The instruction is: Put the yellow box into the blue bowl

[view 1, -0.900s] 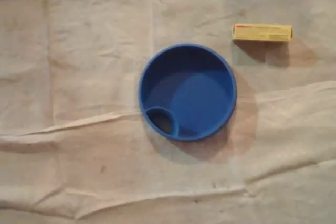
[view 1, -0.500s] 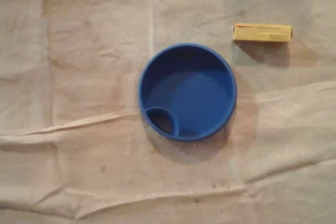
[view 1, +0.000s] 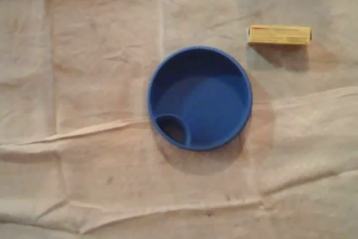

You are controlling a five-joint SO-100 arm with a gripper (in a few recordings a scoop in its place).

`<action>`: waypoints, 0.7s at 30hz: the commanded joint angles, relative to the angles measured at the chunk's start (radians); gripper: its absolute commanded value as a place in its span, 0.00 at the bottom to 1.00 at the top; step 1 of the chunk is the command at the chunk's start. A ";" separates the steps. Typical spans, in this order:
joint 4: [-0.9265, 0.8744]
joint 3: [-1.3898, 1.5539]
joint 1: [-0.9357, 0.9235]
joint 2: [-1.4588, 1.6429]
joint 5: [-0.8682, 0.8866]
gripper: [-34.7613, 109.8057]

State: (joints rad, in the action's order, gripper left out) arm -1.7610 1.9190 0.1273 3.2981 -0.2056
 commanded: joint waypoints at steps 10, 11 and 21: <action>0.008 -0.006 -0.002 -0.087 0.011 0.24; 0.008 -0.006 -0.002 -0.137 0.011 0.24; 0.008 -0.018 -0.002 -0.543 0.012 0.24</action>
State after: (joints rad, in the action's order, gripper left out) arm -1.7625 1.9190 0.1273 2.8716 -0.2056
